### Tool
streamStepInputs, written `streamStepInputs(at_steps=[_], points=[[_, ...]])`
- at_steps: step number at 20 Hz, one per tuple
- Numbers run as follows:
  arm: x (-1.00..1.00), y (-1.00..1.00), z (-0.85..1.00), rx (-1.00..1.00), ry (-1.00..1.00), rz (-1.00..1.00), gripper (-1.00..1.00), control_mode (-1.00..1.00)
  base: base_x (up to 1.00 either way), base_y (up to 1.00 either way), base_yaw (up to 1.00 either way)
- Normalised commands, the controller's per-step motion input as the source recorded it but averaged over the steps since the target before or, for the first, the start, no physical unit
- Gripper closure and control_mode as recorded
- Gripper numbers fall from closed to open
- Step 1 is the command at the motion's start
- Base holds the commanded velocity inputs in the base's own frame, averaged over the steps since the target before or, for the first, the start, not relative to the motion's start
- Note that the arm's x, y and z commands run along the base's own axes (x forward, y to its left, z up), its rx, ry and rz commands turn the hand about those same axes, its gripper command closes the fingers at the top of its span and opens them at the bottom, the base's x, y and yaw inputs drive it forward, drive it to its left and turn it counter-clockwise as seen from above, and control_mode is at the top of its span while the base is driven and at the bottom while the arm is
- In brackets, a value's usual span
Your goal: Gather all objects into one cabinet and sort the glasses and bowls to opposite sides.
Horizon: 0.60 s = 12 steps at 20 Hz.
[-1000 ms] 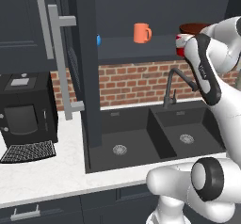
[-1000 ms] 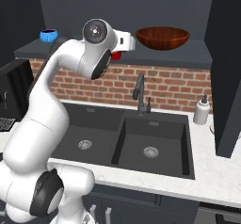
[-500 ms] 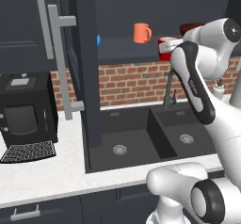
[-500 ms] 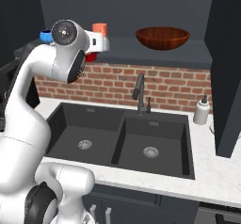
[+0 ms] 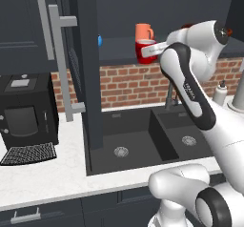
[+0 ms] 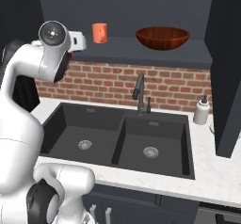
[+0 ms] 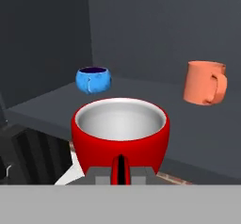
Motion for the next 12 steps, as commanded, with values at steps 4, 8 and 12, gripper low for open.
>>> streamStepInputs(at_steps=[4,8,12], points=[[0.00,0.67,0.07,0.01,0.02,0.18,1.00,-1.00,0.00,0.00,0.00],[0.00,0.87,0.00,0.00,0.00,0.12,1.00,-1.00,0.00,0.00,0.00],[-0.01,0.66,0.00,0.00,0.00,0.04,1.00,-1.00,0.00,0.00,0.00]])
